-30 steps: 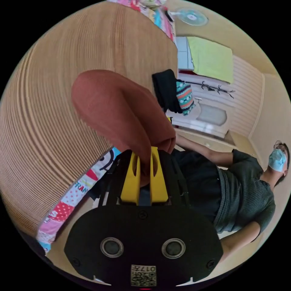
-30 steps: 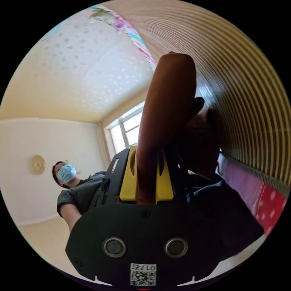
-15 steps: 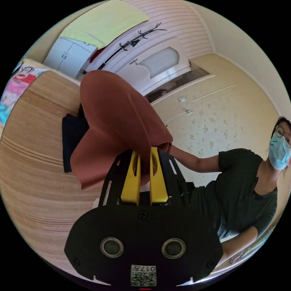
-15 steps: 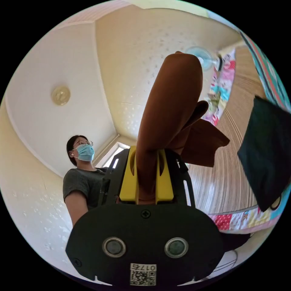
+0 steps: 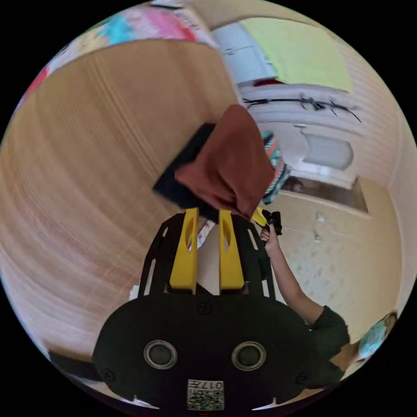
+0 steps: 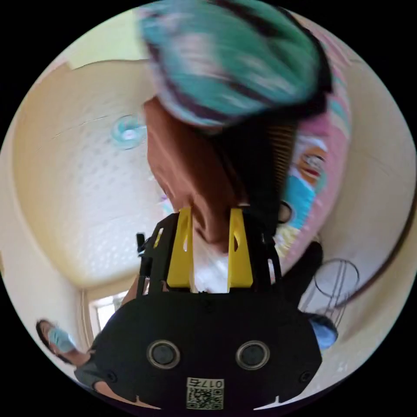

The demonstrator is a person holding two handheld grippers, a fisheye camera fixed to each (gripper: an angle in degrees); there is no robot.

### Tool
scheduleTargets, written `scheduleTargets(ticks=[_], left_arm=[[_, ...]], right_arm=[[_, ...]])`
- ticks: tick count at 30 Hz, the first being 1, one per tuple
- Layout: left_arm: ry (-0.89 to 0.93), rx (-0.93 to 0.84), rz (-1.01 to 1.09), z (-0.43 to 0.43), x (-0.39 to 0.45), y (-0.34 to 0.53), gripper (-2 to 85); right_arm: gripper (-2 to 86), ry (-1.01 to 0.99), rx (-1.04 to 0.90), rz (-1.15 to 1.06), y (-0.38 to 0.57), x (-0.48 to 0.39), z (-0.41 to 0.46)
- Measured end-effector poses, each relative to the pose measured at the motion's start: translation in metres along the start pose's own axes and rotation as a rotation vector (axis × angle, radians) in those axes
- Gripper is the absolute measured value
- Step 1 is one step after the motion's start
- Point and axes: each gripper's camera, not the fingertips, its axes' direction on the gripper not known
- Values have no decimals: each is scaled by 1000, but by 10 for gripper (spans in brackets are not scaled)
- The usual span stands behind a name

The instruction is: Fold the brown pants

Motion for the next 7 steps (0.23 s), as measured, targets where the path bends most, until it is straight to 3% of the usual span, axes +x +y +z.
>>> scheduleTargets(ticks=[3,7], left_arm=[[-14,-23,-314,-14,-126,117,78],[90,2,-638,-18,-229,348,78]], right_arm=[[29,23,-110,246,33,80,39],[12,-234,-66,434,116,158,62]])
